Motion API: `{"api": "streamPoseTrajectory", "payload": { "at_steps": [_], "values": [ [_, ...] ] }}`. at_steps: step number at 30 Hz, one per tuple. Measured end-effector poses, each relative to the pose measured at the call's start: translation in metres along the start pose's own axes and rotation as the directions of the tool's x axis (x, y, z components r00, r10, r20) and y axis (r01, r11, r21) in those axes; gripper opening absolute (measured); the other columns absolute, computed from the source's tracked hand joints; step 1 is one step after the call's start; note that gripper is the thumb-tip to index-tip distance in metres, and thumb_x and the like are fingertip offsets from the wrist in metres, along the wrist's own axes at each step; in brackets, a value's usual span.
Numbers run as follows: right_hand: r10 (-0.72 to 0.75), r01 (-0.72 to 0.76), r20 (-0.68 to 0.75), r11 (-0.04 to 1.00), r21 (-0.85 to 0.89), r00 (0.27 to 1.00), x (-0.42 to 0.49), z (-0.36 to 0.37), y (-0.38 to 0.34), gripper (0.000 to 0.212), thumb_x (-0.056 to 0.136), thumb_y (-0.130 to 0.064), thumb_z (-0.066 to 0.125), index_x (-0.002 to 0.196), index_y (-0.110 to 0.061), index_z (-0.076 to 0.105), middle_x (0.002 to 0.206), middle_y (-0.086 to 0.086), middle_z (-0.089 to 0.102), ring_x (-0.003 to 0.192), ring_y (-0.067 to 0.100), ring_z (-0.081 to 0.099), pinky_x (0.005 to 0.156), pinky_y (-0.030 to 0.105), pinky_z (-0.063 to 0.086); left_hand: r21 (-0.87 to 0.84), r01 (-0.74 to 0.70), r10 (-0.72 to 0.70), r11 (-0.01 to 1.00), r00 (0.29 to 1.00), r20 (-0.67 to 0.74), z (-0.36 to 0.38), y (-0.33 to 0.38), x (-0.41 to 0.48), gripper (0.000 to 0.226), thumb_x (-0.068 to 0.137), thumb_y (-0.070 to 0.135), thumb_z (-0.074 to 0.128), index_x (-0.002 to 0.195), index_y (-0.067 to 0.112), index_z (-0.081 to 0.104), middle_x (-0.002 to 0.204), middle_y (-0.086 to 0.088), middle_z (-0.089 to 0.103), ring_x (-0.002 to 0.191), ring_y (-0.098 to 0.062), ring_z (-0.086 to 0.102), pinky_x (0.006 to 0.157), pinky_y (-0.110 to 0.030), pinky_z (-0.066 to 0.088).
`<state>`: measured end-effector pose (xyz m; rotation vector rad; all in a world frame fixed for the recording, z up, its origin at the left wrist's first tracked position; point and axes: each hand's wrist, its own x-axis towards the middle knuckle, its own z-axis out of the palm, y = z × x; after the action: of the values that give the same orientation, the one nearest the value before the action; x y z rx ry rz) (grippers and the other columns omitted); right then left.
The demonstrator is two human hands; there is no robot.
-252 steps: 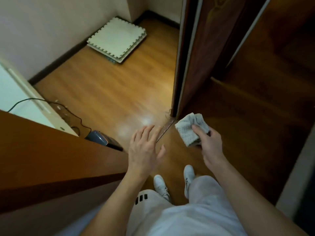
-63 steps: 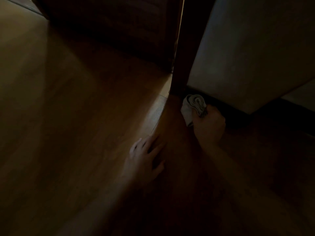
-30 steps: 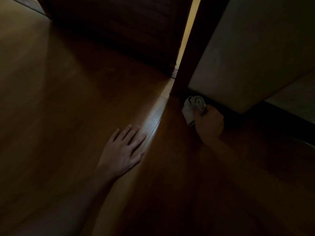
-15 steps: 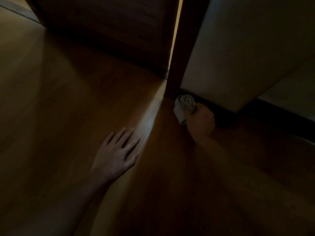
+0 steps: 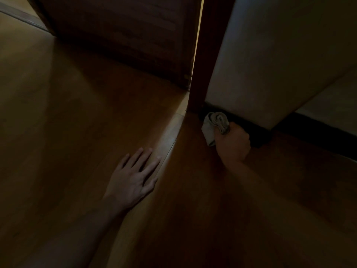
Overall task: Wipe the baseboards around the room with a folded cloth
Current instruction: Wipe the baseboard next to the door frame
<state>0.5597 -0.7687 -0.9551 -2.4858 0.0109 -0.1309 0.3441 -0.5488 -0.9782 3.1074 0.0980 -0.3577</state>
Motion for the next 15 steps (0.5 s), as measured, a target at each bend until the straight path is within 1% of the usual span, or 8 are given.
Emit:
{"api": "streamPoseTrajectory", "payload": {
  "at_steps": [2,4,6,8,11,12,15],
  "values": [
    [0.002,-0.002,0.011,1.000,0.010,1.000,0.000,0.003,-0.003,0.032,0.090,-0.033,0.065,0.070,-0.009,0.056,0.077,0.009,0.062,0.066,0.021,0.057,0.050,0.023,0.035,-0.005,0.004,-0.004,1.000,1.000,0.002,0.000,0.001,-0.001,0.064,0.102,0.060,0.019,0.159,0.033,0.023,0.167,-0.005,0.020,0.153,-0.026,0.019,0.121,-0.052,0.023],
    [-0.032,0.032,0.038,0.999,-0.001,0.999,0.002,0.005,-0.011,0.033,0.090,-0.034,0.065,0.069,-0.012,0.053,0.077,0.009,0.061,0.067,0.020,0.057,0.050,0.024,0.035,-0.004,0.000,0.000,1.000,1.000,-0.002,0.001,0.001,-0.001,0.064,0.102,0.061,0.017,0.160,0.033,0.019,0.168,-0.004,0.016,0.154,-0.026,0.015,0.122,-0.052,0.021],
    [-0.054,0.055,0.045,0.998,-0.017,0.998,0.003,0.002,-0.010,0.034,0.090,-0.036,0.065,0.068,-0.014,0.052,0.076,0.008,0.060,0.066,0.020,0.056,0.050,0.024,0.036,-0.002,-0.002,0.002,1.000,1.000,0.001,-0.001,0.002,0.000,0.064,0.102,0.060,0.018,0.160,0.033,0.022,0.167,-0.005,0.019,0.153,-0.027,0.018,0.121,-0.052,0.023],
    [-0.040,0.041,0.051,0.999,-0.030,0.998,0.003,-0.007,0.003,0.033,0.089,-0.037,0.066,0.070,-0.011,0.055,0.077,0.008,0.061,0.067,0.021,0.057,0.051,0.025,0.039,-0.003,0.002,-0.002,1.000,1.000,0.002,-0.003,0.002,0.000,0.063,0.102,0.060,0.020,0.159,0.032,0.026,0.166,-0.006,0.024,0.152,-0.027,0.023,0.119,-0.053,0.027],
    [0.022,-0.021,0.025,0.999,-0.039,0.999,0.000,-0.024,0.030,0.030,0.088,-0.035,0.066,0.073,-0.010,0.058,0.077,0.008,0.061,0.065,0.019,0.056,0.049,0.022,0.033,0.010,0.002,-0.002,1.000,1.000,0.010,-0.002,0.002,-0.001,0.064,0.102,0.061,0.017,0.159,0.033,0.023,0.166,-0.006,0.023,0.152,-0.027,0.023,0.118,-0.052,0.028],
    [0.041,-0.041,0.010,0.999,-0.032,0.999,-0.002,-0.028,0.037,0.030,0.088,-0.035,0.066,0.074,-0.009,0.059,0.077,0.008,0.062,0.066,0.020,0.057,0.050,0.022,0.034,0.013,0.001,-0.001,1.000,1.000,0.010,-0.001,0.002,-0.001,0.064,0.102,0.061,0.016,0.159,0.033,0.022,0.166,-0.005,0.023,0.152,-0.027,0.023,0.119,-0.052,0.027],
    [0.045,-0.045,-0.008,0.999,-0.016,0.999,-0.004,-0.028,0.037,0.029,0.089,-0.033,0.065,0.077,-0.007,0.061,0.080,0.011,0.063,0.071,0.026,0.061,0.054,0.027,0.043,0.009,0.006,-0.006,1.000,1.000,0.009,-0.002,0.002,-0.001,0.064,0.102,0.061,0.017,0.160,0.033,0.021,0.166,-0.005,0.022,0.152,-0.027,0.022,0.119,-0.053,0.027]
  ]
}}
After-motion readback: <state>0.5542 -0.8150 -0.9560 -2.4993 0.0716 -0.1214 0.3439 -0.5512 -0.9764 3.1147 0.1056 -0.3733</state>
